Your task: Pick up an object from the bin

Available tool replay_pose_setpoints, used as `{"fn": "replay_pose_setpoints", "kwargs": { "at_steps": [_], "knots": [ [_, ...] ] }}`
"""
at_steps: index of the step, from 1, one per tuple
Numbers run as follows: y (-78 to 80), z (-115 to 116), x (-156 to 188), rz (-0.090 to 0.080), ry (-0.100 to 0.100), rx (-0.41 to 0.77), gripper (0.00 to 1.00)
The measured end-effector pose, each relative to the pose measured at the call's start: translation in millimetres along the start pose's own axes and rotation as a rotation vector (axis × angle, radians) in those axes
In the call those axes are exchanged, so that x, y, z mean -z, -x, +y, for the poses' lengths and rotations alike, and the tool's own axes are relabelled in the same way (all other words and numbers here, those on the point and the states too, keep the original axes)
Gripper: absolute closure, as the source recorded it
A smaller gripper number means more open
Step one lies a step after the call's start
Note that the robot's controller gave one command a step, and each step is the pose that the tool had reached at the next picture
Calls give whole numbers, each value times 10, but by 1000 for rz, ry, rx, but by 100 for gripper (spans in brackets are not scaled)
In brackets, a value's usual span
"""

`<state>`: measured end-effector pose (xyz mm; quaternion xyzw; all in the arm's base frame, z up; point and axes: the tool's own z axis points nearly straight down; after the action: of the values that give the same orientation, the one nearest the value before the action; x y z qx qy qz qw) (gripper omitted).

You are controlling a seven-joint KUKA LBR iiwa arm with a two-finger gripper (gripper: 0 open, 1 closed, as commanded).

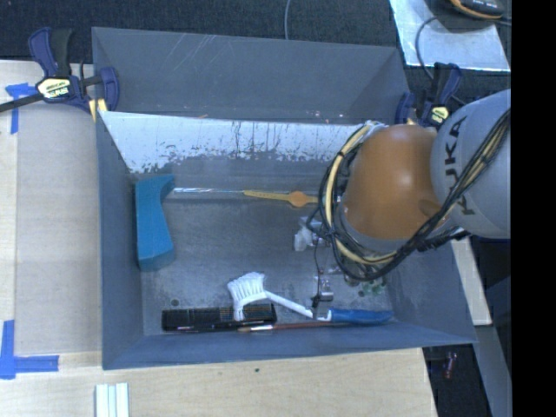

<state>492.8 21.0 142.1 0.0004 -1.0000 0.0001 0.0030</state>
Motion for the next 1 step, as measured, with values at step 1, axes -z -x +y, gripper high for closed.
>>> {"fn": "replay_pose_setpoints", "kwargs": {
  "at_steps": [1],
  "knots": [
    [18,0,44,-8,0,-1,0]
  ]
}}
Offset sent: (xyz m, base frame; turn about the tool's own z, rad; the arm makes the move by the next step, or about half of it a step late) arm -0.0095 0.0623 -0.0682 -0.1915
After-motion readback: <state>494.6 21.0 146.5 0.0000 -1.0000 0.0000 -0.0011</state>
